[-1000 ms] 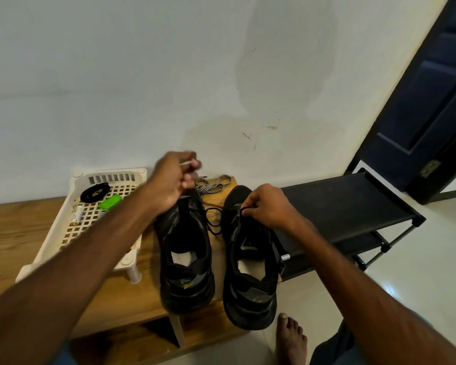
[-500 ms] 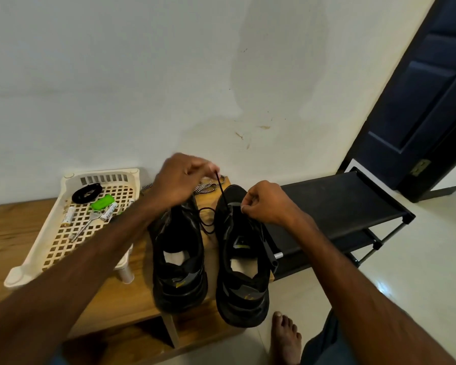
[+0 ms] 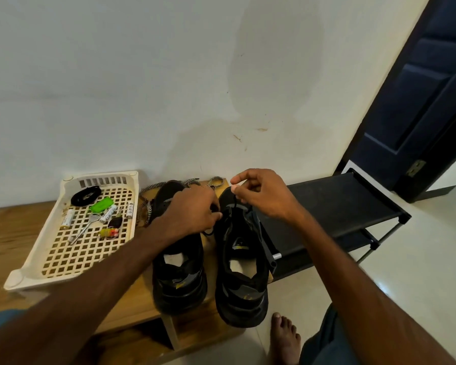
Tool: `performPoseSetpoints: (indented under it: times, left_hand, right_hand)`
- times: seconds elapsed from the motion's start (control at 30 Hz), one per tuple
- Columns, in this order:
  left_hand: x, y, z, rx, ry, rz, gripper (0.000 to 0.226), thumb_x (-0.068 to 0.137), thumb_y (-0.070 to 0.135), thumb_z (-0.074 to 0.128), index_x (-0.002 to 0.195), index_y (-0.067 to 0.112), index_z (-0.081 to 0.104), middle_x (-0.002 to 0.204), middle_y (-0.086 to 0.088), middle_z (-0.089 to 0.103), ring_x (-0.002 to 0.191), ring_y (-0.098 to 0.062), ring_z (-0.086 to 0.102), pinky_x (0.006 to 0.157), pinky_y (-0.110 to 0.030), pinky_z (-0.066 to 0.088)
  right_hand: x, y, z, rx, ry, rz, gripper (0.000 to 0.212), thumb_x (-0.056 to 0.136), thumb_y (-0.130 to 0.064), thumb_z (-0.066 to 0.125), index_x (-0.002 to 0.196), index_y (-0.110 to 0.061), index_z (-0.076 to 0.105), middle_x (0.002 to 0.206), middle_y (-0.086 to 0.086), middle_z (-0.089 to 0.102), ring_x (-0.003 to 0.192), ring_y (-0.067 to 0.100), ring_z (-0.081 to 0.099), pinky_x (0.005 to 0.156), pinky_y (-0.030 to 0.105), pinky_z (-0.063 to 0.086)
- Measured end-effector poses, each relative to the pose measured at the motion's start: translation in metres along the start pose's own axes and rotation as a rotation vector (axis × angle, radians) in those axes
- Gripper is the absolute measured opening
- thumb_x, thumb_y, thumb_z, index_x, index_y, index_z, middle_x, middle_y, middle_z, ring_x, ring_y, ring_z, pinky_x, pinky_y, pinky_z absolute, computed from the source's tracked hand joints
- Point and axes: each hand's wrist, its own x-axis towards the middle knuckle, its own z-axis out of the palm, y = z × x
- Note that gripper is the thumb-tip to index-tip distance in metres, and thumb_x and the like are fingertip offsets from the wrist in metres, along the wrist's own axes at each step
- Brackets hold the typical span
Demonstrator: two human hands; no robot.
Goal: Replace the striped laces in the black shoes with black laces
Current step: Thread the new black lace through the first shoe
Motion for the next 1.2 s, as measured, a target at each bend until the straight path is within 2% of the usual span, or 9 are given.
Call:
performPoseSetpoints:
  times: [0.2,0.37,0.5,0.63,0.77,0.9,0.97,1.07,1.2]
  left_hand:
    - [0.003,-0.007,-0.020,-0.372,0.218,-0.064,0.019,0.090,0.040,0.073,0.102,0.026,0.080,0.094,0.012,0.076,0.078,-0.005,0.070,0.075,-0.025,0.054]
    - [0.003,-0.018,-0.039,-1.020,0.407,-0.188,0.010,0.088,0.033,0.077,0.094,0.025,0.081,0.068,0.017,0.070,0.059,0.002,0.061,0.066,-0.022,0.053]
    - [0.004,-0.024,-0.046,-1.365,0.382,-0.224,0.012,0.094,0.024,0.072,0.094,0.015,0.080,0.065,0.005,0.042,0.055,-0.010,0.028,0.043,-0.017,0.028]
    - [0.006,-0.019,-0.043,-1.547,0.282,-0.174,0.016,0.096,0.022,0.068,0.099,0.008,0.076,0.055,0.013,0.039,0.049,-0.005,0.026,0.041,-0.015,0.022]
    - [0.006,-0.020,-0.042,-1.397,0.039,-0.047,0.019,0.096,0.026,0.065,0.097,0.012,0.078,0.059,0.009,0.035,0.053,-0.007,0.028,0.045,-0.017,0.027]
    - [-0.001,-0.017,-0.038,-0.973,-0.224,0.084,0.041,0.086,0.058,0.068,0.095,0.021,0.082,0.068,0.005,0.064,0.061,-0.007,0.050,0.056,-0.018,0.040]
    - [-0.003,-0.011,-0.033,-0.886,-0.317,0.101,0.059,0.089,0.073,0.053,0.093,0.023,0.083,0.081,0.002,0.075,0.076,-0.008,0.067,0.077,-0.023,0.048]
    - [0.000,-0.011,-0.028,-0.806,-0.325,0.047,0.075,0.104,0.065,0.026,0.088,0.019,0.083,0.085,-0.003,0.079,0.091,-0.008,0.075,0.096,-0.030,0.039]
    - [0.000,-0.015,-0.017,-0.729,-0.251,-0.040,0.052,0.109,0.039,0.042,0.086,0.008,0.078,0.074,-0.004,0.078,0.071,-0.019,0.077,0.079,-0.026,0.057]
  right_hand:
    - [-0.003,0.005,0.002,-0.224,-0.130,0.017,0.029,0.089,-0.004,0.076,0.117,-0.012,0.073,0.098,0.005,0.075,0.090,0.016,0.072,0.089,0.030,0.060]
    - [-0.003,0.007,0.002,-0.306,-0.232,0.064,0.042,0.088,-0.008,0.079,0.128,-0.013,0.067,0.115,0.003,0.071,0.104,0.013,0.068,0.091,0.022,0.055]
    - [-0.003,0.009,0.002,-0.310,-0.238,0.095,0.041,0.089,-0.011,0.079,0.128,-0.013,0.067,0.119,0.004,0.071,0.106,0.014,0.067,0.092,0.025,0.055]
    - [0.000,0.011,0.006,-0.326,-0.224,0.110,0.040,0.088,-0.011,0.080,0.126,-0.012,0.069,0.119,0.004,0.071,0.104,0.013,0.066,0.089,0.022,0.054]
    - [0.000,0.010,0.007,-0.334,-0.225,0.092,0.040,0.088,-0.008,0.079,0.126,-0.014,0.069,0.119,0.004,0.071,0.106,0.014,0.067,0.087,0.020,0.053]
    - [-0.003,0.001,0.006,-0.201,-0.251,-0.038,0.031,0.086,-0.009,0.079,0.114,-0.022,0.075,0.108,-0.004,0.074,0.101,0.007,0.069,0.083,0.015,0.052]
    - [-0.005,-0.002,0.004,-0.129,-0.259,-0.065,0.016,0.088,-0.012,0.078,0.100,-0.023,0.080,0.094,-0.007,0.077,0.091,0.006,0.070,0.078,0.020,0.054]
    - [-0.005,-0.002,-0.003,-0.210,-0.347,-0.060,0.015,0.088,-0.011,0.075,0.092,-0.024,0.081,0.098,-0.004,0.077,0.097,0.013,0.069,0.091,0.035,0.056]
    - [-0.008,-0.003,-0.007,-0.264,-0.388,-0.030,0.037,0.086,0.003,0.068,0.078,-0.032,0.078,0.103,-0.003,0.077,0.109,0.011,0.068,0.101,0.035,0.053]
